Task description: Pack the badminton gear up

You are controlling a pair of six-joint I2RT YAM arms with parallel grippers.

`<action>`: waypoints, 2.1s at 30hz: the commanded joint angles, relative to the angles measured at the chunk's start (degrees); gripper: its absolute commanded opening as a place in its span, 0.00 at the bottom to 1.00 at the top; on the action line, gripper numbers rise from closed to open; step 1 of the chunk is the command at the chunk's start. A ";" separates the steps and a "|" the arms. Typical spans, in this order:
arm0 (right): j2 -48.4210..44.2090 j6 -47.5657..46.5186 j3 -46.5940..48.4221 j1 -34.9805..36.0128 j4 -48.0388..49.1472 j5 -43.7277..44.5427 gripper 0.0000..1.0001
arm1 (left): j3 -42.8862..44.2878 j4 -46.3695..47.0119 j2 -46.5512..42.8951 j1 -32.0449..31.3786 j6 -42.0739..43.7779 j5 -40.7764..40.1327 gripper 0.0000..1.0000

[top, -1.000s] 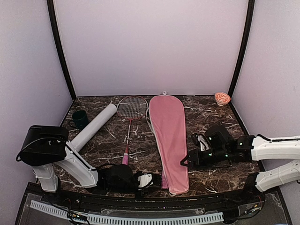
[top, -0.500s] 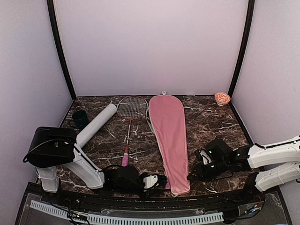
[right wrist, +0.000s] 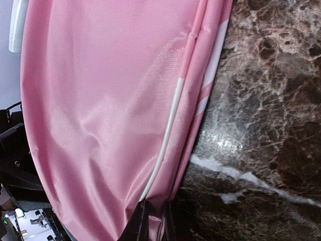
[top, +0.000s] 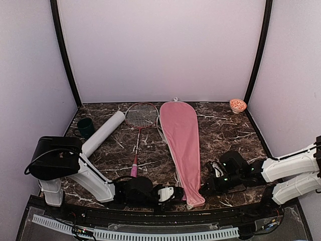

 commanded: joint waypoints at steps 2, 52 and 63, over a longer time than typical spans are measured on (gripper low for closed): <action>-0.67 -0.29 -0.27 0.57 2.10 -1.64 0.12 | 2.72 0.07 -2.89 -0.01 1.75 -1.27 0.18; 3.82 -13.03 25.25 5.35 -22.42 14.76 0.41 | -2.84 -15.30 -15.56 1.01 -3.43 -0.57 0.47; 21.77 -20.10 44.00 7.73 -30.21 26.09 0.43 | -7.27 -27.73 -32.70 9.68 -26.66 -9.76 0.59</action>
